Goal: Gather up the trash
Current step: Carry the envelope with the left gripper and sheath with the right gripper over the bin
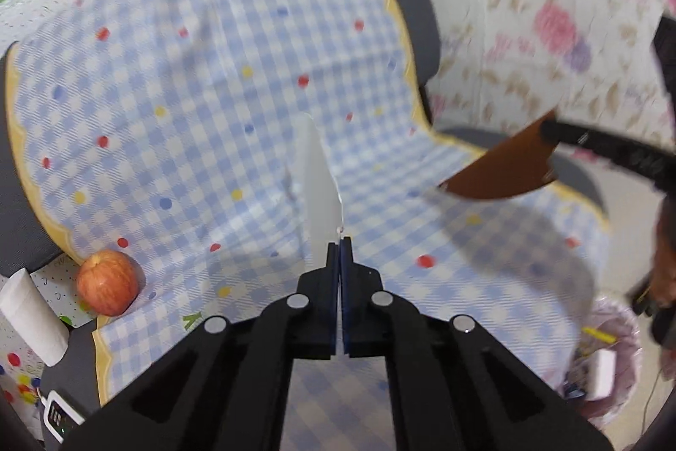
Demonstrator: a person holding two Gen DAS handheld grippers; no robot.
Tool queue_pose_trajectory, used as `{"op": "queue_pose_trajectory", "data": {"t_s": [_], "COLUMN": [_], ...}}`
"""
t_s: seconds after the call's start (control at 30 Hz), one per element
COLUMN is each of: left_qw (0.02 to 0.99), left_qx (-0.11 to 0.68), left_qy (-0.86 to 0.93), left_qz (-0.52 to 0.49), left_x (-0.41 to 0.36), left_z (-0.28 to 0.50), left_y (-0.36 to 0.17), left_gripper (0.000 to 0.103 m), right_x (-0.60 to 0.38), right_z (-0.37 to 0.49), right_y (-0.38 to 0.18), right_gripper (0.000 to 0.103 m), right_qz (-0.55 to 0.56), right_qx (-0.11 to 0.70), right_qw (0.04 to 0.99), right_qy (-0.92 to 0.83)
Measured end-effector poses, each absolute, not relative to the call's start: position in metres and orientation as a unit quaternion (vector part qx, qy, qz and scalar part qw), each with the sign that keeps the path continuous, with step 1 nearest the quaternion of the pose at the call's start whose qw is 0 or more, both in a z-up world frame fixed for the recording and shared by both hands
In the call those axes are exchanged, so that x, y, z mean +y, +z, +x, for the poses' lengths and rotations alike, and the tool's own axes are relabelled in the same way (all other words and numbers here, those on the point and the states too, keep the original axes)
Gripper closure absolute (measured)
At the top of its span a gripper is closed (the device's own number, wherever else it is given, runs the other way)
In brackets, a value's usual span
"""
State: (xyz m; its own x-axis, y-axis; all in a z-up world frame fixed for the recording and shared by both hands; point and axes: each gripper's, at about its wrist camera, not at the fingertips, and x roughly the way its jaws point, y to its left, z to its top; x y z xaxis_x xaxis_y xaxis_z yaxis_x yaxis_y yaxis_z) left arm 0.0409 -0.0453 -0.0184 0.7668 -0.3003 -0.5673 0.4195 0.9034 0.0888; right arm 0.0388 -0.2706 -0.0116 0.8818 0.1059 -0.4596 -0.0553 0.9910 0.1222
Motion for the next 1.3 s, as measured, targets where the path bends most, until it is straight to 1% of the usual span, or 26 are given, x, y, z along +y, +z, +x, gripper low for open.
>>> {"op": "queue_pose_trajectory", "data": {"t_s": [0.17, 0.6, 1.07, 1.3], "left_qw": [0.936, 0.920, 0.872, 0.843], "left_qx": [0.269, 0.257, 0.267, 0.284], "left_qy": [-0.217, -0.287, -0.401, -0.446], "left_qz": [0.071, 0.070, 0.086, 0.102], "left_x": [-0.045, -0.082, -0.160, -0.200], "left_z": [0.012, -0.056, -0.120, -0.140], "left_y": [-0.004, 0.002, -0.015, -0.029], "left_gripper": [0.103, 0.103, 0.103, 0.103], "right_x": [-0.271, -0.285, -0.332, -0.352], "right_z": [0.020, -0.053, -0.170, -0.207], "right_y": [-0.008, -0.006, -0.011, -0.029], "right_gripper": [0.100, 0.100, 0.100, 0.100], "right_qz": [0.052, 0.040, 0.032, 0.033], "right_qx": [0.234, 0.234, 0.249, 0.282], "right_qw": [0.970, 0.971, 0.964, 0.950], "right_qy": [0.039, 0.009, -0.083, -0.127]}}
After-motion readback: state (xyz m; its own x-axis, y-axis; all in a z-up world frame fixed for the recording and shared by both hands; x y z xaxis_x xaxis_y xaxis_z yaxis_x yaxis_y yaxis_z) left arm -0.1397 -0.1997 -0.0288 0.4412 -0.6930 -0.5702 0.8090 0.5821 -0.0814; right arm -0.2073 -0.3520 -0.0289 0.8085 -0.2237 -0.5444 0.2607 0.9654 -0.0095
